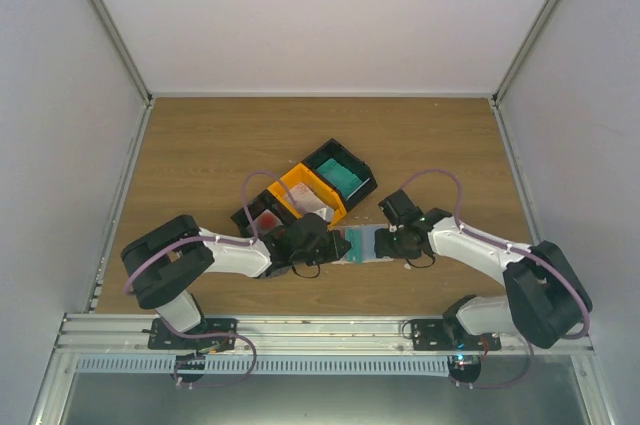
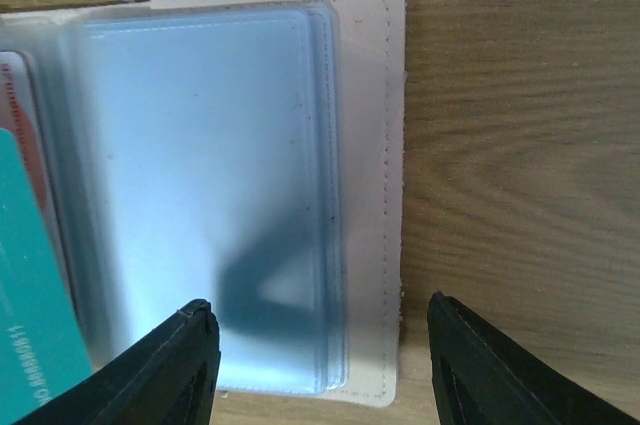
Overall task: Put the credit cards into the card holder
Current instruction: Insert the credit card into the card holder, then turn over the card holder at the center of the board.
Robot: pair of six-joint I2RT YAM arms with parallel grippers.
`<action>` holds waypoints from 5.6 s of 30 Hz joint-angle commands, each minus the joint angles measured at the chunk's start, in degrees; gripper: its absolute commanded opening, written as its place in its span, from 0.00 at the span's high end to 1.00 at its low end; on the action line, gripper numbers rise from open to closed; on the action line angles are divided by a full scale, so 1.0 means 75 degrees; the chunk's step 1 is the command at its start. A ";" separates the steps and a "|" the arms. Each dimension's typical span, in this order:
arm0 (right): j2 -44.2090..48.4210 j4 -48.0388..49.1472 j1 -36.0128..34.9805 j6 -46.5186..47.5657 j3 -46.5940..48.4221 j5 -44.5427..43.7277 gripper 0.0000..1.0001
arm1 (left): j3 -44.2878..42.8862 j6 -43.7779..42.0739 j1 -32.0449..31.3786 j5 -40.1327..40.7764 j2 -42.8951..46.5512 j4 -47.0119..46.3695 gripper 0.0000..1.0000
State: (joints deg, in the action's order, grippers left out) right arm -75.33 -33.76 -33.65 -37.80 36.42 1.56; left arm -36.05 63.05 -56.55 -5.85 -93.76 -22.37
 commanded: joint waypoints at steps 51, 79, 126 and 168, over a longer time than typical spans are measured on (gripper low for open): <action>-0.0392 0.0426 -0.0096 0.0197 -0.0239 0.1004 0.66 | -0.0018 0.0693 0.0404 -0.0687 -0.1398 -0.1756 0.99; -0.0427 0.0422 -0.0092 0.0165 -0.0303 0.0688 0.66 | -0.1234 -0.0572 -0.0111 0.0343 -0.0435 0.2020 0.32; 0.1047 0.0217 -0.0046 -0.0163 -0.0213 -0.0176 0.41 | -0.2459 -0.1515 -0.0194 0.0326 -0.1329 0.2611 0.61; 0.0481 0.1164 -0.0002 -0.0300 -0.0707 0.1448 0.71 | -0.2541 -0.1538 -0.0122 0.0497 -0.1924 0.3590 1.00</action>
State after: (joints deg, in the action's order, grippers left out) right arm -70.76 -26.39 -33.69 -39.48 31.81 11.07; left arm -56.27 51.62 -57.60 -2.92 -106.08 2.44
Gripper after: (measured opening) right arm 0.289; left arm 0.022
